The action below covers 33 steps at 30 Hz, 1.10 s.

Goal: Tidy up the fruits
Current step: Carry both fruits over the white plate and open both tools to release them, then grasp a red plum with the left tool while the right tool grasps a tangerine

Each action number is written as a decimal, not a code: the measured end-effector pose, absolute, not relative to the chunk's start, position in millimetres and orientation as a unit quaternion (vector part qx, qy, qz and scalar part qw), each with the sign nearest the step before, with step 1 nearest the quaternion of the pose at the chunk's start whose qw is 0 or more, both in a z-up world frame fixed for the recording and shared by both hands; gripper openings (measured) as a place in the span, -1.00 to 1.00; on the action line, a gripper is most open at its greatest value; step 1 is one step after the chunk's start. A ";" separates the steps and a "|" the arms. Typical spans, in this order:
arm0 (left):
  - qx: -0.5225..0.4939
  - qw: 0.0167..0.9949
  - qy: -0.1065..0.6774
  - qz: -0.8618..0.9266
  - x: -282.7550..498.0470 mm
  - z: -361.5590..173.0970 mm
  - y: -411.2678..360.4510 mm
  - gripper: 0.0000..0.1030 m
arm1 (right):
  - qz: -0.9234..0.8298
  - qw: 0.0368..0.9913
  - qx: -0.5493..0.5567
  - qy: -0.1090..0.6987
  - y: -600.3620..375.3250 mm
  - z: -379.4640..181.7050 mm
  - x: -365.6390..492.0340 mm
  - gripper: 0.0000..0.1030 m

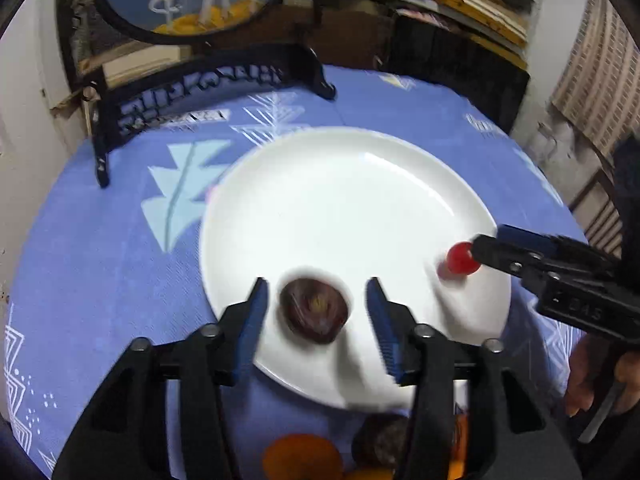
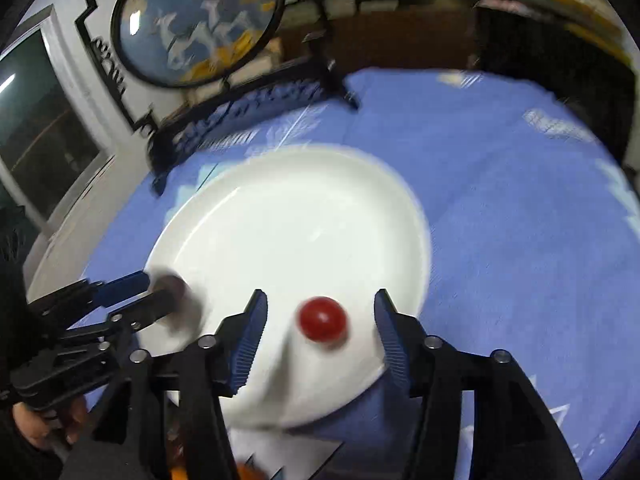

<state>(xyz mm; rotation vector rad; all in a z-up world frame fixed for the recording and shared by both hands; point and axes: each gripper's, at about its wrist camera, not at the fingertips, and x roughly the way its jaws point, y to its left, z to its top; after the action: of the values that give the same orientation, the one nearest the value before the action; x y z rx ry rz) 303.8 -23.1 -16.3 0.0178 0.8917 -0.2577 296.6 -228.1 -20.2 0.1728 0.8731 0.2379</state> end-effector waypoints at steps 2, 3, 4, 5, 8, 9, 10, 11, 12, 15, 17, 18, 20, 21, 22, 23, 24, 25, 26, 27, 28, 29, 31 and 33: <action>-0.004 0.907 0.404 -0.121 291.2 -2.5 -14.8 0.47 | 0.117 0.905 0.084 0.401 -233.2 -12.1 283.0 0.09; -0.003 0.911 0.394 -0.120 284.6 2.0 -12.2 0.50 | 0.114 0.909 0.084 0.393 -236.0 -8.2 276.5 0.09; 0.000 0.915 0.385 -0.122 273.7 8.8 -8.8 0.50 | 0.112 0.912 0.084 0.384 -239.3 -4.5 264.3 0.09; -0.001 0.915 0.381 -0.128 263.9 13.1 -6.3 0.50 | 0.112 0.914 0.085 0.381 -242.6 -1.8 255.0 0.09; -0.002 0.915 0.374 -0.148 224.5 22.4 4.0 0.50 | 0.114 0.916 0.080 0.376 -247.4 0.5 222.9 0.22; -0.001 0.915 0.371 -0.158 205.8 23.6 8.5 0.50 | 0.118 0.915 0.079 0.377 -248.5 -0.8 210.1 0.22; 0.002 0.914 0.370 -0.164 191.3 23.4 10.9 0.50 | 0.119 0.915 0.079 0.377 -250.1 -1.5 198.7 0.22; 0.009 0.914 0.368 -0.170 174.3 21.6 13.7 0.50 | 0.122 0.915 0.080 0.377 -251.5 -4.1 183.2 0.22; 0.015 0.914 0.366 -0.174 161.7 18.9 14.7 0.50 | 0.124 0.915 0.082 0.375 -252.6 -6.6 170.3 0.22; 0.056 0.912 0.368 -0.174 113.4 0.1 19.3 0.50 | 0.126 0.917 0.080 0.369 -253.7 -13.2 135.4 0.22; 0.070 0.906 0.377 -0.178 91.4 -15.6 21.1 0.49 | 0.128 0.918 0.083 0.366 -254.0 -18.5 112.9 0.22; 0.074 0.904 0.381 -0.182 86.1 -21.0 20.7 0.47 | 0.132 0.917 0.085 0.366 -253.7 -21.2 103.8 0.22; 0.095 0.900 0.384 -0.183 71.3 -35.1 14.5 0.35 | 0.131 0.916 0.087 0.368 -253.9 -26.7 87.8 0.23; 0.106 0.898 0.385 -0.183 67.6 -40.8 10.3 0.23 | 0.130 0.916 0.087 0.369 -253.6 -28.6 82.8 0.22; 0.112 0.896 0.389 -0.185 65.8 -47.3 5.7 0.17 | 0.129 0.915 0.087 0.371 -253.1 -31.1 77.7 0.22; 0.111 0.893 0.393 -0.188 66.4 -52.1 3.0 0.11 | 0.128 0.915 0.087 0.373 -252.3 -33.0 74.1 0.22; 0.108 0.892 0.397 -0.187 68.9 -55.8 1.8 -0.01 | 0.127 0.914 0.086 0.376 -252.1 -34.8 70.6 0.22; 0.106 0.891 0.401 -0.186 71.6 -60.2 -1.0 -0.11 | 0.126 0.913 0.085 0.377 -251.8 -36.4 66.9 0.22; 0.105 0.890 0.404 -0.184 74.3 -63.6 -3.0 -0.18 | 0.124 0.914 0.083 0.378 -251.6 -37.0 62.6 0.22; 0.102 0.890 0.405 -0.182 77.2 -66.5 -4.2 -0.27 | 0.123 0.914 0.081 0.378 -252.0 -36.5 60.3 0.22; 0.095 0.889 0.410 -0.181 81.7 -69.7 -5.1 -0.27 | 0.121 0.915 0.080 0.377 -253.1 -36.2 57.5 0.22; 0.088 0.890 0.409 -0.181 84.5 -70.9 -4.7 -0.28 | 0.119 0.916 0.081 0.375 -255.9 -35.4 54.3 0.22; 0.087 0.892 0.407 -0.177 88.9 -71.0 -6.4 -0.28 | 0.117 0.917 0.082 0.372 -259.8 -34.4 49.9 0.23; 0.086 0.893 0.406 -0.172 91.1 -71.3 -7.5 -0.21 | 0.122 0.916 0.082 0.374 -261.6 -35.7 46.7 0.23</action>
<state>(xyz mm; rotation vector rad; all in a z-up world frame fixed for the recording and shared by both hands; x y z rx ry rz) 91.1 -7.5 -71.3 0.1793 0.8431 -0.3563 46.7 -261.6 -35.7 0.1685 0.7702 0.2514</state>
